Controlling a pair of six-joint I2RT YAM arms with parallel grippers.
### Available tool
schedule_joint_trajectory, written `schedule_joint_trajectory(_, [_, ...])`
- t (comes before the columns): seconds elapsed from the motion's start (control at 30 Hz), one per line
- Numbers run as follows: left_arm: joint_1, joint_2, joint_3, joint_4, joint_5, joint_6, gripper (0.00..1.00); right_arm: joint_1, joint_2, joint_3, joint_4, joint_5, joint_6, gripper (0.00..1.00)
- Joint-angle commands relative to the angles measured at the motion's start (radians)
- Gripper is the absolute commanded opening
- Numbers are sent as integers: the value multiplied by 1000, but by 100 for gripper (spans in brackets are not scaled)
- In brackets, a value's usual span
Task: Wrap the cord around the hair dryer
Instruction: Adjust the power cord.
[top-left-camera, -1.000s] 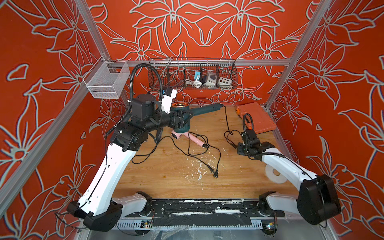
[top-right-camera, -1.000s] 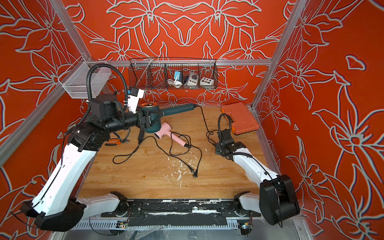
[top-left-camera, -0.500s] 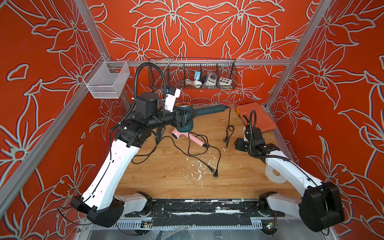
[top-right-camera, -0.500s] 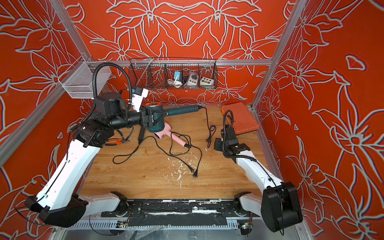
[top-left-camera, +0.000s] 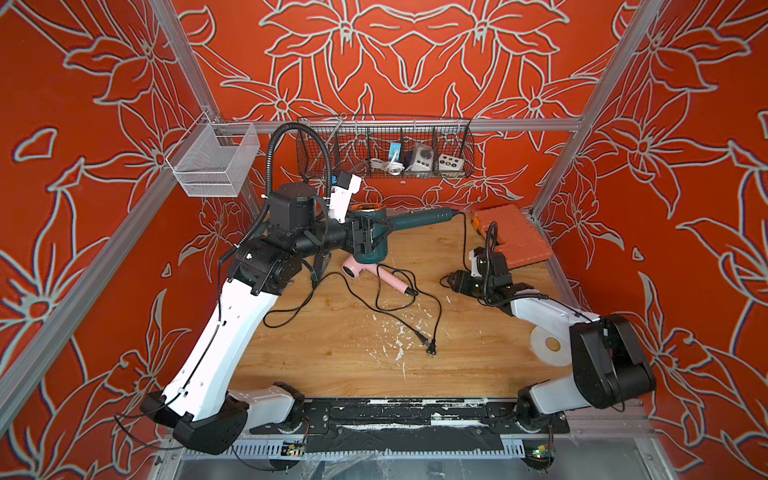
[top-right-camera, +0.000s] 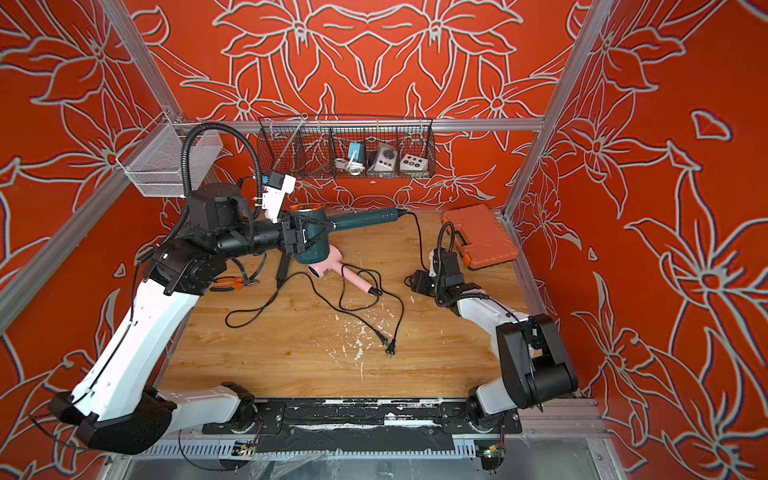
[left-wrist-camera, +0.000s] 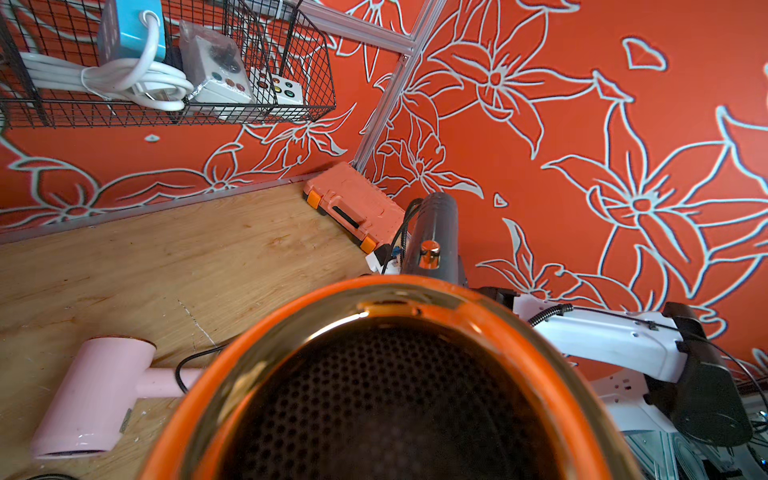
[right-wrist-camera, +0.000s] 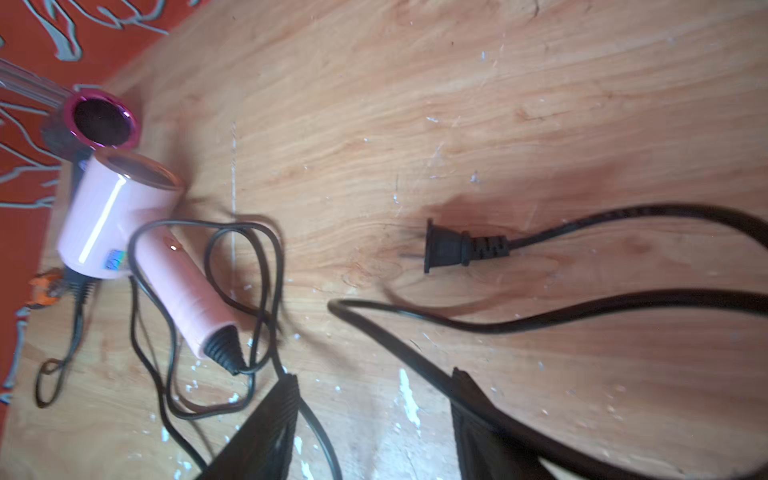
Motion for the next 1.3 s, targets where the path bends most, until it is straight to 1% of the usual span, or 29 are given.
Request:
schedule_joint_trajectory(0.0, [-7, -20, 24, 91, 23, -17, 0, 7, 35, 29, 45, 15, 72, 55])
schedule_joint_trajectory(0.1, [-10, -18, 25, 96, 23, -23, 0, 7, 83, 55, -8, 70, 102, 48])
schedule_joint_trajectory(0.17, [-12, -22, 26, 98, 15, -26, 0, 8, 87, 21, 33, 100, 151, 47])
schedule_joint_trajectory(0.23, [-11, -28, 30, 91, -4, -17, 0, 8, 63, -30, 64, 162, 202, 46])
schedule_joint_trajectory(0.33, [-12, -33, 77, 42, -62, 36, 0, 6, -19, -80, 10, 293, 206, 48])
schedule_joint_trajectory(0.4, [-11, -33, 120, 16, -91, 67, 0, -3, -70, -84, -50, 370, 172, 53])
schedule_joint_trajectory(0.43, [-11, -31, 138, 12, -99, 76, 0, -13, -86, -81, -76, 390, 157, 54])
schedule_joint_trajectory(0.53, [-12, -20, 206, 17, -108, 86, 0, -69, -123, -62, -127, 383, 119, 54])
schedule_joint_trajectory(0.73, [-11, 27, 343, 6, -84, 81, 0, -143, -155, -2, -236, 364, 55, 55])
schedule_joint_trajectory(0.83, [-12, 41, 380, 0, -72, 80, 0, -161, -175, 2, -252, 323, 22, 55])
schedule_joint_trajectory(0.9, [-12, 50, 391, -1, -47, 68, 0, -161, -191, -2, -228, 265, -5, 55])
schedule_joint_trajectory(1.0, [-12, 52, 381, 10, -26, 50, 0, -160, -201, -20, -137, 99, -53, 54])
schedule_joint_trajectory(1.03, [-12, 50, 373, 14, -24, 49, 0, -160, -202, -31, -86, 21, -80, 55])
schedule_joint_trajectory(1.17, [-12, 45, 350, 26, -18, 39, 0, -158, -208, -58, 17, -166, -146, 55])
schedule_joint_trajectory(1.23, [-12, 45, 341, 30, -17, 34, 0, -156, -207, -67, 68, -281, -167, 55])
schedule_joint_trajectory(1.27, [-12, 45, 336, 33, -16, 33, 0, -151, -207, -65, 68, -316, -178, 54])
